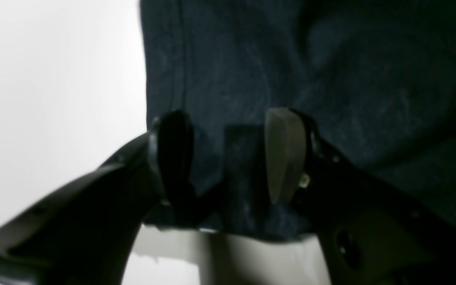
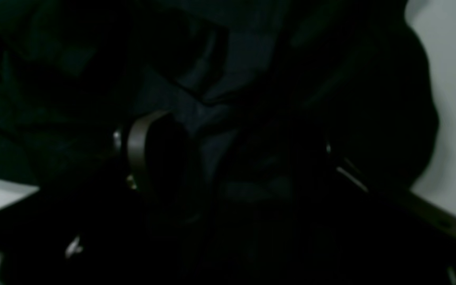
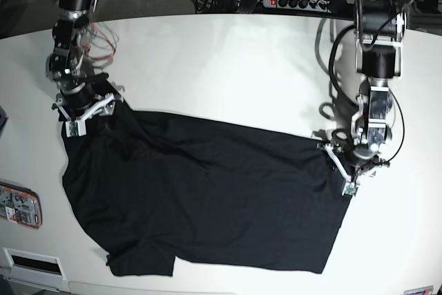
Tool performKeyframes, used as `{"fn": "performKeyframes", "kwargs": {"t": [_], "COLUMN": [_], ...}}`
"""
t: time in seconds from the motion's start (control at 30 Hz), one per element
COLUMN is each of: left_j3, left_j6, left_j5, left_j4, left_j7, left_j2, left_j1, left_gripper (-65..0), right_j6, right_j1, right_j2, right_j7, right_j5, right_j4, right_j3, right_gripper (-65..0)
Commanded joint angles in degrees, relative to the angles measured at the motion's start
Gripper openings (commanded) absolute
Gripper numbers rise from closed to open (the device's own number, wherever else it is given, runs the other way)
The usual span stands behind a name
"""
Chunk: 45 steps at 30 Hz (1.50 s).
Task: Fold the T-shirt properly
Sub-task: 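Drag the shirt with both grippers toward the arm bases, spreading it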
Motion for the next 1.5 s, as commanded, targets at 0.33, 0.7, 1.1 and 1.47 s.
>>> {"fn": "performKeyframes", "kwargs": {"t": [0.33, 0.7, 1.1, 1.47], "left_j3": [0.9, -6.2, -9.7, -15.5], "left_j6": [-2.9, -2.9, -2.8, -3.0], "left_j5": [3.9, 3.4, 3.6, 4.1], "left_j4": [12.7, 27.0, 30.2, 30.2], "left_j7": [23.7, 23.1, 13.6, 8.5], "left_j2": [0.3, 0.7, 3.7, 3.4], "left_j1": [17.4, 36.4, 51.9, 58.4], "left_gripper": [-33.4, -33.4, -33.4, -33.4], "right_j6": [3.6, 3.6, 3.5, 3.5], "right_j1": [-6.9, -14.9, -20.6, -25.4], "right_j2": [-0.1, -0.1, -0.1, -0.1], "right_j7": [-13.4, -13.1, -11.1, -8.1], "right_j5": [-4.9, -4.8, -4.7, -4.7], "right_j4": [1.3, 8.7, 9.1, 9.1], "right_j3": [0.0, 0.2, 0.5, 5.3], "right_gripper": [-22.0, -22.0, -22.0, -22.0]}}
